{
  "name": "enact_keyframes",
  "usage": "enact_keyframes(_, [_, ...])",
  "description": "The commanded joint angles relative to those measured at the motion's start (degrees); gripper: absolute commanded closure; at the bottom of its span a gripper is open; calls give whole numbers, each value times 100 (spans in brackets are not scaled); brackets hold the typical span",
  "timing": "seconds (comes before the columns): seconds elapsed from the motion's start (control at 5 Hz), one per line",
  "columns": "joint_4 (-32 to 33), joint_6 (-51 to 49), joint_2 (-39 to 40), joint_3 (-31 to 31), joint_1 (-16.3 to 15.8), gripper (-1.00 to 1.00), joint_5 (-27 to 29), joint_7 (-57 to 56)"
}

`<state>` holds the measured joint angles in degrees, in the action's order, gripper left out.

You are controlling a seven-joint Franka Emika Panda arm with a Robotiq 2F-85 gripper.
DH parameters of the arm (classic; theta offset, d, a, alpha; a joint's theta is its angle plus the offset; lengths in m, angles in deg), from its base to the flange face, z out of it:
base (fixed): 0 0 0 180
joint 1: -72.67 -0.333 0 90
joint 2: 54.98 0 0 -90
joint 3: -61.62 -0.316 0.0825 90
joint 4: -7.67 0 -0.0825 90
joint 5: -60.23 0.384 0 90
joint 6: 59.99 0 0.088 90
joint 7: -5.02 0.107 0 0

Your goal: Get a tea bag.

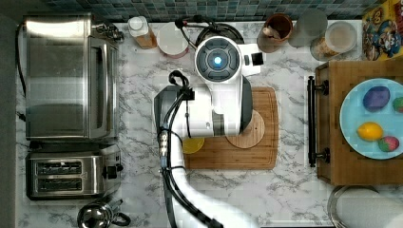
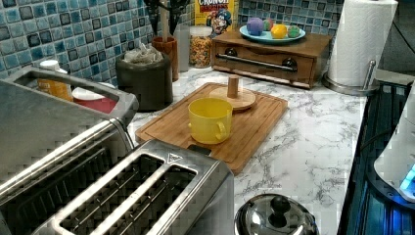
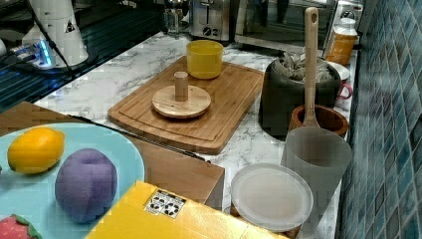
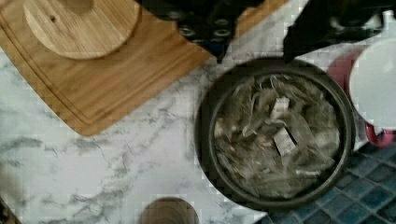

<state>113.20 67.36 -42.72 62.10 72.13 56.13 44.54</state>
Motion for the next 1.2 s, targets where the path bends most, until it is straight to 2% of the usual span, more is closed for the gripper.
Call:
enact_keyframes(0.2, [-1477, 98, 397, -4, -42, -100, -280, -29])
enact_keyframes(0.4, [-1630, 273, 565, 35, -78, -100, -391, 161])
enact_keyframes(0.6, [-1818, 406, 724, -255, 151, -100, -628, 331])
enact_keyframes(0.8, [-2047, 248, 915, -99, -23, -100, -525, 234])
enact_keyframes(1.0, [-2581, -205, 1312, -122, -70, -100, -680, 239])
enact_keyframes(1.2, [-2878, -556, 1552, -408, 126, -100, -960, 428])
